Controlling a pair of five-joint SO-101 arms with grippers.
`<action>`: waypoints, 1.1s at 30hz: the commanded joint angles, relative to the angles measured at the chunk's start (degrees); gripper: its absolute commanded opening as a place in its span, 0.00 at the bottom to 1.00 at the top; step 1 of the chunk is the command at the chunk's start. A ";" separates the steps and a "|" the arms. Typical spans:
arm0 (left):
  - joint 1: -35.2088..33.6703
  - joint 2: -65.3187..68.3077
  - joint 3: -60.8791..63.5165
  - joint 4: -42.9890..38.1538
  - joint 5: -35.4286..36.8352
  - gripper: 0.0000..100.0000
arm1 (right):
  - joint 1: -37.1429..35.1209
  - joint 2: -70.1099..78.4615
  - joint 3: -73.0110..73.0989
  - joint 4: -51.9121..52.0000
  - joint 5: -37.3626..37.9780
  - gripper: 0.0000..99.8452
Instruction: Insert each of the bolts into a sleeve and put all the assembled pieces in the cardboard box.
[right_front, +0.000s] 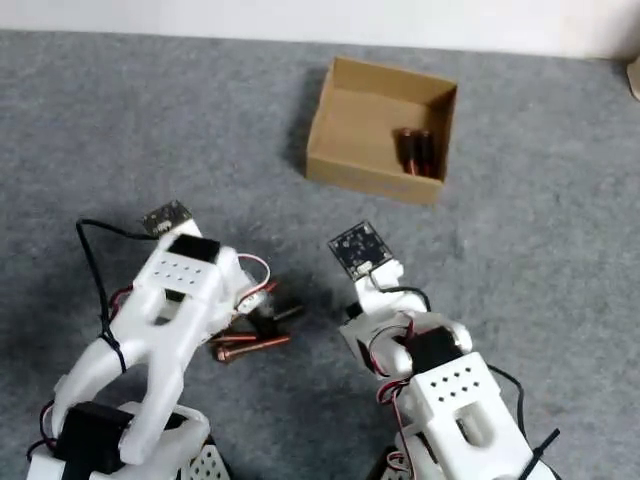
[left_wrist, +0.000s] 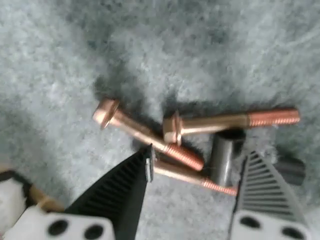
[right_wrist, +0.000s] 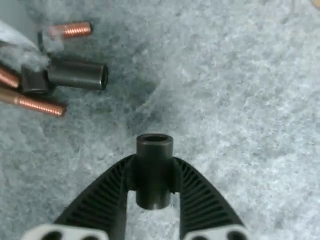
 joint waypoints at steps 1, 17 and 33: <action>1.19 -1.27 4.62 -8.44 2.20 0.26 | 1.19 0.13 -0.31 -1.71 0.70 0.01; 4.62 6.37 6.55 -23.38 7.56 0.26 | 1.19 0.13 -0.22 -1.71 0.70 0.01; -8.75 18.59 -6.29 -25.58 13.89 0.26 | 1.01 0.13 0.84 -2.95 2.11 0.01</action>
